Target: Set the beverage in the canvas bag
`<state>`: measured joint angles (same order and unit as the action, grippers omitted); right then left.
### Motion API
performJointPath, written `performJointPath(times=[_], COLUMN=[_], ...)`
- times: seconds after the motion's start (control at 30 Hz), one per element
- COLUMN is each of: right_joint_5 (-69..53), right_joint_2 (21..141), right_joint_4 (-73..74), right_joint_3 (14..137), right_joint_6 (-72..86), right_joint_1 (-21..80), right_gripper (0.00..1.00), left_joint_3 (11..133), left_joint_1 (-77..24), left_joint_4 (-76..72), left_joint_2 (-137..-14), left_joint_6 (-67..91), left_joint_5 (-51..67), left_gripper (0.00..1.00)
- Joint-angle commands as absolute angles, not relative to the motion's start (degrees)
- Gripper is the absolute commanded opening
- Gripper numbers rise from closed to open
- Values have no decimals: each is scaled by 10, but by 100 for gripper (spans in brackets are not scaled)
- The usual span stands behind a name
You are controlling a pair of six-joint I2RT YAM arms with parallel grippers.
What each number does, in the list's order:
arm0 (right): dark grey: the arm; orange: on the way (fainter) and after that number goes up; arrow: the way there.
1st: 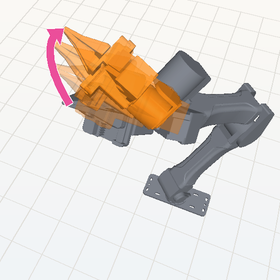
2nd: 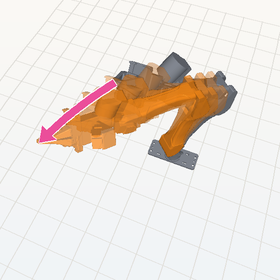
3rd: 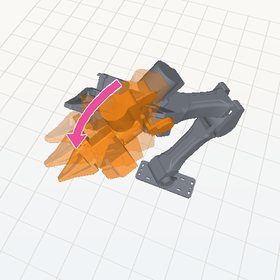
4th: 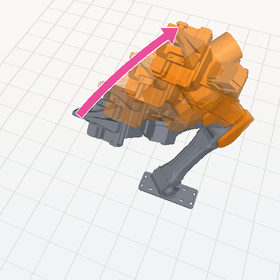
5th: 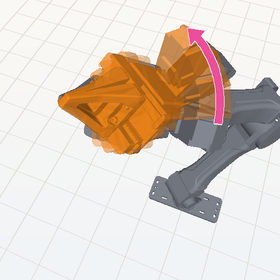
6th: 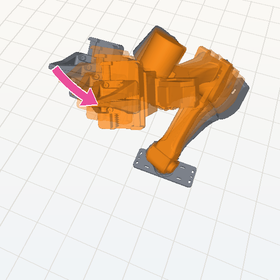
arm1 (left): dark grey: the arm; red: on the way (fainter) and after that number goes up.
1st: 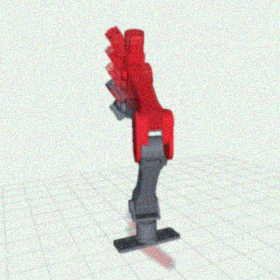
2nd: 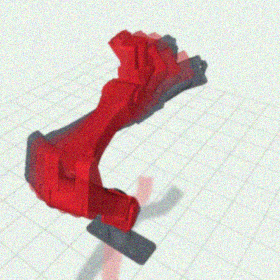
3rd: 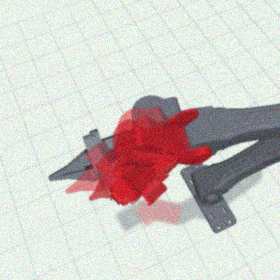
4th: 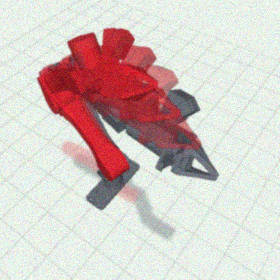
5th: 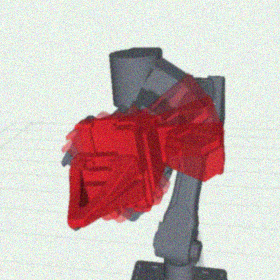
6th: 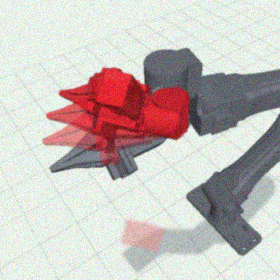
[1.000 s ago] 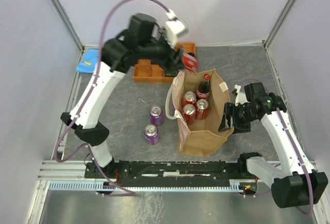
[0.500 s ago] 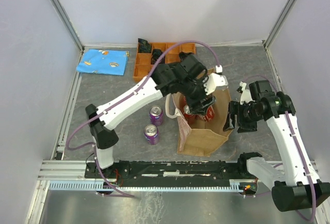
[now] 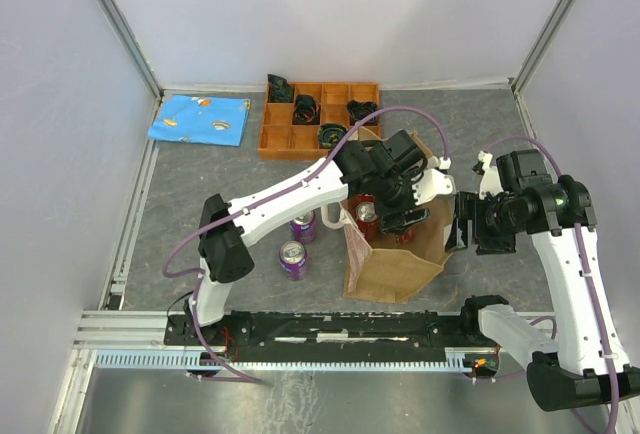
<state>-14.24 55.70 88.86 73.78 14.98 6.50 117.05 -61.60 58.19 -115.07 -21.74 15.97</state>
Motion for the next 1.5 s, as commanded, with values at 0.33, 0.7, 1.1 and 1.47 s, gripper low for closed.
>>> performJointPath(times=[0.33, 0.7, 1.1, 1.47], right_joint_5=[-116, -95, -85, -85], right_joint_2=[553, 555, 545, 536], right_joint_4=[913, 913, 927, 931], right_joint_3=[756, 771, 792, 791], right_joint_6=[131, 134, 141, 142], right_joint_1=[67, 68, 67, 68], right_gripper=[75, 74, 75, 75], left_joint_3=[1147, 1126, 1129, 1115], left_joint_1=[-620, -620, -620, -624], left_joint_4=[562, 535, 542, 552], left_joint_2=[-1151, -1175, -1214, -1228], left_joint_6=[-269, -242, -226, -218], left_joint_5=[149, 144, 120, 107], left_gripper=[3, 3, 3, 34])
